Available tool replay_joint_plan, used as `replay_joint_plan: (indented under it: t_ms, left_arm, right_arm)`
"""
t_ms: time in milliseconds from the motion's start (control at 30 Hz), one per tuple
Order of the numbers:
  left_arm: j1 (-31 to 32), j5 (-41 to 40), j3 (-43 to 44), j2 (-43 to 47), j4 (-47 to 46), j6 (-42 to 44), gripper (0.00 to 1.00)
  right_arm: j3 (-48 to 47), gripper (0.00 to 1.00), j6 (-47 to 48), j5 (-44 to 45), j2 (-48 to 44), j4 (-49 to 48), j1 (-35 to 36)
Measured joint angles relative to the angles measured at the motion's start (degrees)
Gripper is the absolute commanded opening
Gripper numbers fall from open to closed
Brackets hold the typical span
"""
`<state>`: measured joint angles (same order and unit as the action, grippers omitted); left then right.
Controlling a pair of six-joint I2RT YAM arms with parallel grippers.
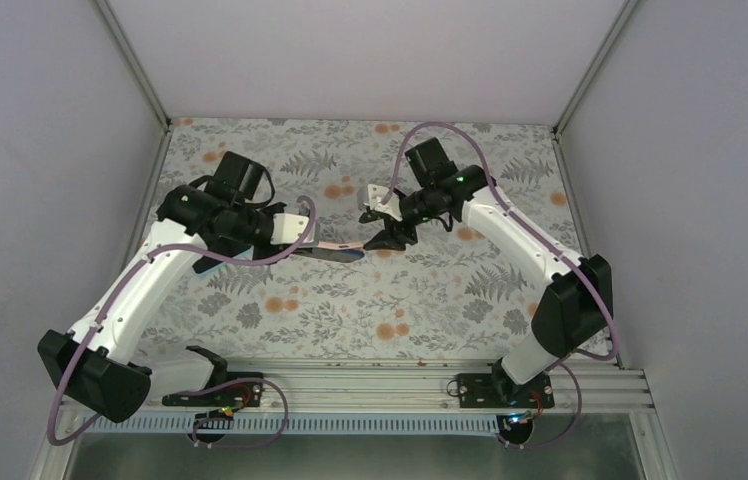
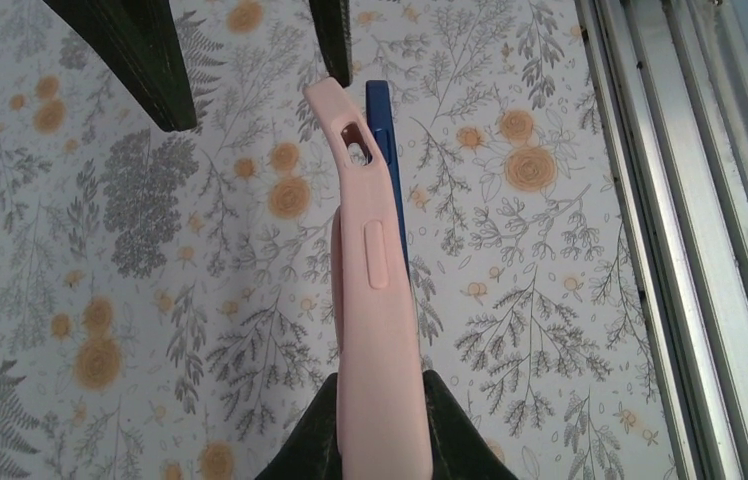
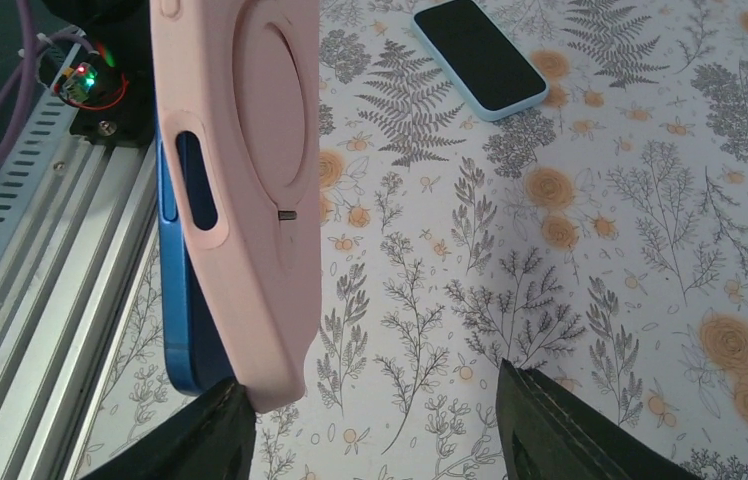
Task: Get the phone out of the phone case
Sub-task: Remove the phone case from the phone.
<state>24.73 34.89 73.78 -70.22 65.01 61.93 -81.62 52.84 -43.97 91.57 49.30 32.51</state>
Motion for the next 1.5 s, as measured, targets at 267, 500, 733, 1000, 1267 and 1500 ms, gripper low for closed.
replay_joint_plan:
  t_ms: [267, 500, 733, 1000, 1267, 1500]
  left_arm:
    - [-1.92, 0.9, 5.09, -0.74, 4.76, -0.24, 0.02]
    - [-4.42, 5.49, 8.48, -1.88, 6.93, 0.09, 0.02]
    - [-8.63, 5.2, 7.45, 0.59, 6.4, -2.62, 0.14]
    - [-9.16, 4.09, 7.76, 0.94, -6.23, -6.6, 0.81]
    - [-9.22, -0.35, 11.58, 4.76, -20.26, -7.69, 1.0]
    - [-7.63, -8.26, 5.75, 9.07, -44.59, -16.09, 1.0]
  right_arm:
    - [-0.07, 0.65, -5.07, 4.44, -0.44, -8.92, 6.84]
    - [-2.25, 0.58, -12.22, -2.56, 0.59, -14.91, 7.65]
    - [-4.66, 0.04, -15.61, -10.64, 5.42, -17.88, 8.22]
    - [-8.04, 0.04, -17.42, -13.51, 7.91, -16.7, 7.74]
    - [-6.19, 0.03, -31.65, -11.54, 8.37, -19.39, -7.78]
    - [-5.97, 0.03, -50.25, 8.74, 5.2, -30.45, -17.4]
